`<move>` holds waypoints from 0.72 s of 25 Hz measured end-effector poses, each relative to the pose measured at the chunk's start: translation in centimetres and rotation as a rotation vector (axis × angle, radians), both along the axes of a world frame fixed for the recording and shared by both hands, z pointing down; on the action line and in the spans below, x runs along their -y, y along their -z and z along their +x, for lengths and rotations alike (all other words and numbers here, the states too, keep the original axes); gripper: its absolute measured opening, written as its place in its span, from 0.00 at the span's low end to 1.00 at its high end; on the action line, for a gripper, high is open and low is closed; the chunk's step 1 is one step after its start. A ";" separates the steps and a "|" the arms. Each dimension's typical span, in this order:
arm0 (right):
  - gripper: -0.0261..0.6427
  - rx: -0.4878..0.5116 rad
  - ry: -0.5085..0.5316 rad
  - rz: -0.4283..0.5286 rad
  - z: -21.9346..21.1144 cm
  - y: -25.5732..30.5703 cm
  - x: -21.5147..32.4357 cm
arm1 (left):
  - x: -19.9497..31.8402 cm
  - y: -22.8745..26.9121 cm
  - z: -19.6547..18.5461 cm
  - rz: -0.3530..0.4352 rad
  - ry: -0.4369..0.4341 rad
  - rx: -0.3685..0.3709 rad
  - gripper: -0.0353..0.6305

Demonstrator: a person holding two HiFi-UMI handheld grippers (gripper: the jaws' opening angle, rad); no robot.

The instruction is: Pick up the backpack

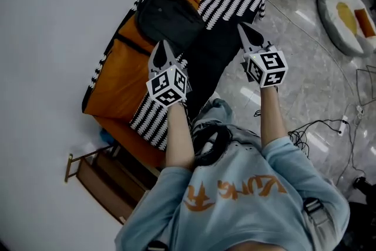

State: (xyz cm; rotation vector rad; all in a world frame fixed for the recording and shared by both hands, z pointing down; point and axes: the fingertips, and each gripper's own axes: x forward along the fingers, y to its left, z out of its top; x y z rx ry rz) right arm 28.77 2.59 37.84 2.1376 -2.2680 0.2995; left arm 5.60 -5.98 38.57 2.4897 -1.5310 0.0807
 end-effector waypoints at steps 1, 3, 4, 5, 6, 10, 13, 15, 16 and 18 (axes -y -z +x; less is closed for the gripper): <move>0.04 -0.005 0.009 -0.013 -0.1 -0.1 1.5 | 1.3 -0.5 0.0 -0.014 0.007 -0.005 0.08; 0.04 -0.021 0.027 -0.035 -0.5 -0.4 4.6 | 4.1 -1.5 -0.2 -0.040 0.021 -0.022 0.08; 0.04 -0.035 0.041 -0.047 -0.8 -0.6 6.2 | 5.6 -2.2 -0.4 -0.054 0.032 -0.035 0.08; 0.04 -0.052 0.058 -0.062 -1.2 -0.8 8.0 | 7.0 -2.9 -0.7 -0.071 0.045 -0.050 0.08; 0.04 -0.070 0.078 -0.079 -1.8 -1.1 9.6 | 8.3 -3.7 -1.2 -0.091 0.060 -0.065 0.08; 0.04 -0.111 0.143 -0.134 -3.9 -1.9 14.6 | 11.9 -6.7 -3.4 -0.160 0.131 -0.113 0.08; 0.04 -0.145 0.175 -0.152 -6.4 -2.5 18.4 | 14.8 -8.2 -5.7 -0.175 0.163 -0.113 0.08; 0.04 -0.163 0.208 -0.180 -8.6 -3.7 20.3 | 16.0 -9.7 -7.3 -0.201 0.185 -0.118 0.08; 0.04 -0.169 0.227 -0.198 -9.6 -4.4 20.9 | 16.3 -10.4 -8.1 -0.218 0.198 -0.123 0.08; 0.04 -0.178 0.257 -0.228 -10.8 -5.4 21.9 | 16.8 -11.7 -9.2 -0.249 0.221 -0.133 0.08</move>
